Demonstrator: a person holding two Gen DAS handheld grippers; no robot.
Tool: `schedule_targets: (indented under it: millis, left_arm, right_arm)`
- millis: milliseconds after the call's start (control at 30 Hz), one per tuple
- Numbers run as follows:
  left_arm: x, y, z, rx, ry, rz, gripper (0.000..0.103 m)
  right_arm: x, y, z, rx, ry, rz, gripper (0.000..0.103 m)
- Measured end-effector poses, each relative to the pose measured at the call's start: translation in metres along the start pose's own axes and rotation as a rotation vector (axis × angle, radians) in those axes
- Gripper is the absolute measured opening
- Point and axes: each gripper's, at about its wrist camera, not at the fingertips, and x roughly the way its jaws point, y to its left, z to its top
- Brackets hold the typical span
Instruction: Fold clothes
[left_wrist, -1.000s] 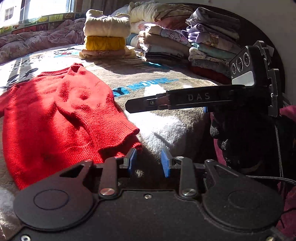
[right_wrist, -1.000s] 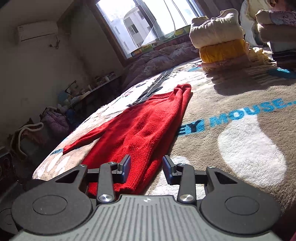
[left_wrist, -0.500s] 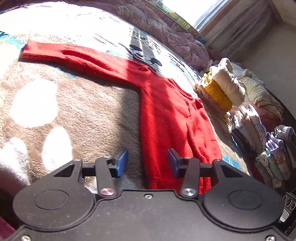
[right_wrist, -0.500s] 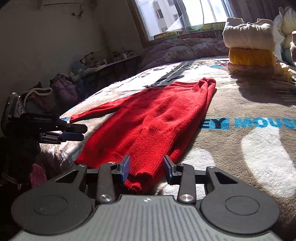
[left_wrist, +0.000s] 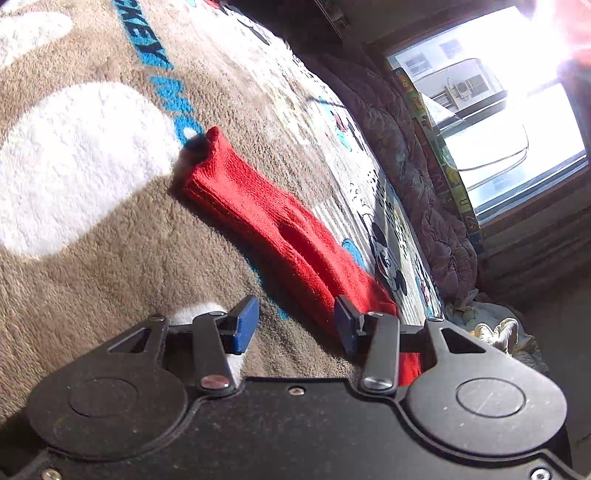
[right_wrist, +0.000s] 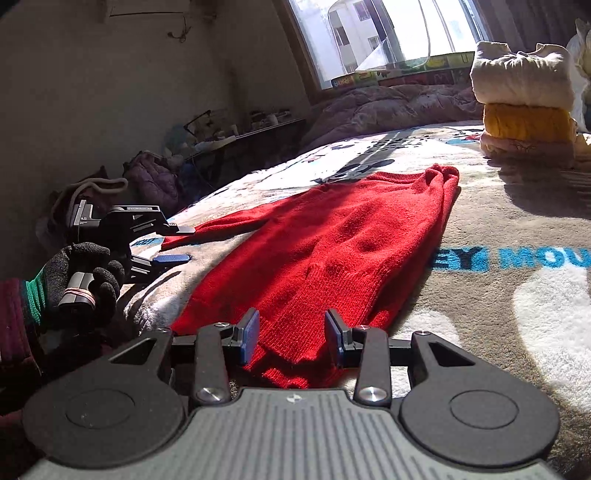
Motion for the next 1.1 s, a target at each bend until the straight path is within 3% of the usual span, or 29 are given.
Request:
schedule_targets:
  millis: [133, 200, 267, 333, 367, 467, 633, 900, 1100]
  left_arm:
    - [0.008, 0.0, 0.02, -0.036, -0.044, 0.036, 0.041]
    - [0.013, 0.0, 0.03, -0.054, -0.066, 0.054, 0.034]
    - [0.017, 0.0, 0.04, -0.072, -0.088, 0.072, 0.016]
    - [0.021, 0.0, 0.05, -0.09, -0.11, 0.09, 0.009]
    - [0.016, -0.008, 0.049, -0.068, -0.117, 0.058, 0.009]
    - [-0.006, -0.048, 0.036, 0.041, -0.127, -0.078, 0.009]
    - [-0.019, -0.135, -0.001, 0.272, -0.092, -0.214, 0.009]
    - [-0.006, -0.24, -0.097, 0.665, 0.021, -0.326, 0.009]
    - [0.008, -0.286, -0.182, 0.917, 0.11, -0.387, 0.009]
  right_arm:
    - [0.002, -0.008, 0.001, 0.022, -0.011, -0.013, 0.04]
    - [0.001, -0.012, 0.002, 0.037, -0.021, -0.021, 0.04]
    - [0.001, -0.019, 0.003, 0.066, -0.033, -0.019, 0.04]
    - [0.0, -0.026, 0.004, 0.097, -0.044, -0.017, 0.04]
    - [0.0, -0.03, 0.004, 0.121, -0.051, -0.012, 0.04]
    - [0.002, -0.046, 0.005, 0.217, -0.069, 0.017, 0.04]
    - [0.004, -0.073, -0.001, 0.43, -0.103, 0.128, 0.042]
    - [-0.005, -0.095, -0.005, 0.581, -0.176, 0.176, 0.05]
    - [-0.019, -0.127, -0.01, 0.773, -0.329, 0.253, 0.057]
